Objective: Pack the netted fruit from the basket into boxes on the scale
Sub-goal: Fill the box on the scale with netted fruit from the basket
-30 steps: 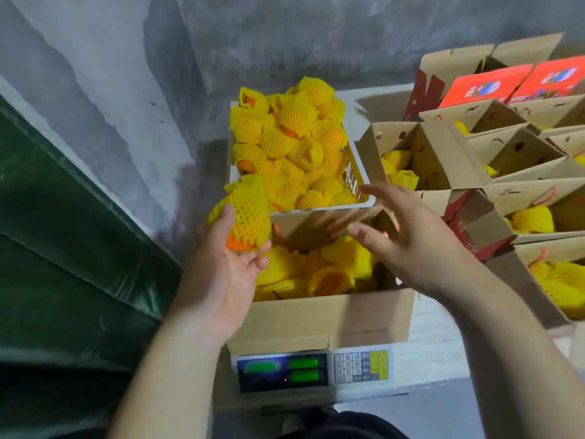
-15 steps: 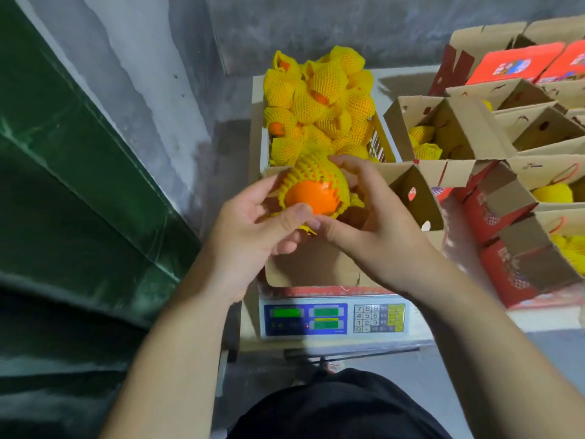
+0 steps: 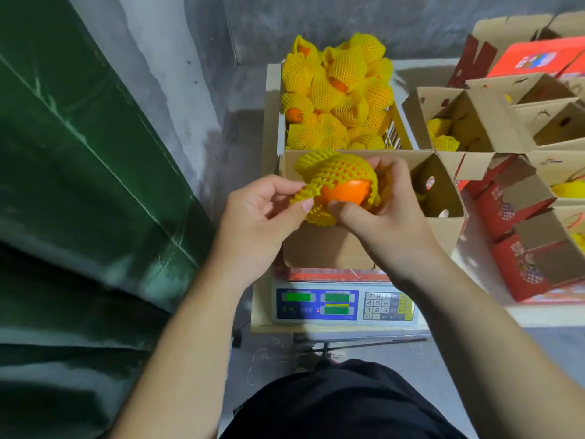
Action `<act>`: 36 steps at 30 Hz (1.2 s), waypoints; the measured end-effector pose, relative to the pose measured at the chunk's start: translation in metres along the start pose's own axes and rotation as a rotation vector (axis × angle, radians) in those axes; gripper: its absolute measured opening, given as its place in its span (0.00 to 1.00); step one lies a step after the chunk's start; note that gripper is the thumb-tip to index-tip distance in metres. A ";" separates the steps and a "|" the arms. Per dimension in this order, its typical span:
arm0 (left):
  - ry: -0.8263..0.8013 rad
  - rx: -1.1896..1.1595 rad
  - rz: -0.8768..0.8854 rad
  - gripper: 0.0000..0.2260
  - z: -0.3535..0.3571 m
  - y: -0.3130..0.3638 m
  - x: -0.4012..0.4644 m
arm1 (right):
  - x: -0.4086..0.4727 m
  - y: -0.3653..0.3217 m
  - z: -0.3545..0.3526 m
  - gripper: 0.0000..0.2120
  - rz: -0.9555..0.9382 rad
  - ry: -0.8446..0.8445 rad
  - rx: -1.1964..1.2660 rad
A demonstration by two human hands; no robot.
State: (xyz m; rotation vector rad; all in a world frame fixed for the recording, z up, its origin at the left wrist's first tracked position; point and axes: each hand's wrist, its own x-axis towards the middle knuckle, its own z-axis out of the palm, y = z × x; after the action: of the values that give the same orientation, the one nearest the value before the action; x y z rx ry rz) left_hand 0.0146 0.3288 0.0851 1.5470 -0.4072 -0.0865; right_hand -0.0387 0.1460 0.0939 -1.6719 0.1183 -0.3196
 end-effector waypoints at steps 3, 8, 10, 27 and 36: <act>-0.043 0.036 0.064 0.14 0.009 0.005 -0.002 | 0.002 0.000 0.005 0.29 -0.070 0.110 -0.012; 0.019 0.083 0.106 0.12 0.013 0.009 -0.001 | 0.007 -0.004 -0.007 0.33 -0.226 0.232 -0.403; 0.132 0.073 0.073 0.12 0.009 0.008 0.004 | 0.014 -0.009 -0.014 0.34 -0.239 0.285 -0.497; -0.067 0.327 -0.123 0.09 0.006 -0.009 0.006 | 0.006 -0.020 -0.026 0.24 -0.109 -0.278 -0.744; -0.110 0.379 -0.110 0.06 0.001 -0.014 0.002 | 0.001 -0.018 -0.017 0.21 -0.117 -0.438 -0.722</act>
State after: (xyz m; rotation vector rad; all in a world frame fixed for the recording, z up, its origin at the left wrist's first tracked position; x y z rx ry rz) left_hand 0.0188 0.3271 0.0713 1.9446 -0.4427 -0.1893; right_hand -0.0444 0.1321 0.1132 -2.4306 -0.2199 0.0239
